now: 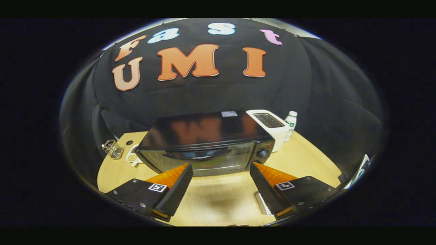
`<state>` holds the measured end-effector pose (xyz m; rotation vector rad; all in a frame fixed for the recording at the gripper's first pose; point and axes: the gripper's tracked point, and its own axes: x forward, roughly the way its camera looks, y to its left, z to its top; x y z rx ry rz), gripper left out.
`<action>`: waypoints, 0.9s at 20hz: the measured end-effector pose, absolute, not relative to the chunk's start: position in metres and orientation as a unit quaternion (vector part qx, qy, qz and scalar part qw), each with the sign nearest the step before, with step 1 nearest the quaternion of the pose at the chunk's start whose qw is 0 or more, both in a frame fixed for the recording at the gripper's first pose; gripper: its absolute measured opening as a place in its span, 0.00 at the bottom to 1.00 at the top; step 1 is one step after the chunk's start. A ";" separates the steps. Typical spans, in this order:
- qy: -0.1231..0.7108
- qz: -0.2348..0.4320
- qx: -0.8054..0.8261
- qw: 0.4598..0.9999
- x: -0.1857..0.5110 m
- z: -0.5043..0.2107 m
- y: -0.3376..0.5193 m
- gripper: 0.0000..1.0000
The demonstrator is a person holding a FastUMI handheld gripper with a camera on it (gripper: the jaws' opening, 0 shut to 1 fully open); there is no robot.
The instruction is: Open the toaster oven, put the food inside, and close the toaster oven door.
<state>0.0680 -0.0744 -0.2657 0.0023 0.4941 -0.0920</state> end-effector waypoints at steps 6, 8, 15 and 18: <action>0.146 -0.065 -0.011 0.987 0.047 -0.138 -0.072 0.99; 0.128 -0.068 -0.013 0.989 0.034 -0.107 -0.067 0.99; 0.091 -0.062 0.016 0.994 0.000 -0.068 -0.042 0.99; 0.105 -0.059 0.009 0.993 -0.004 -0.078 -0.040 0.99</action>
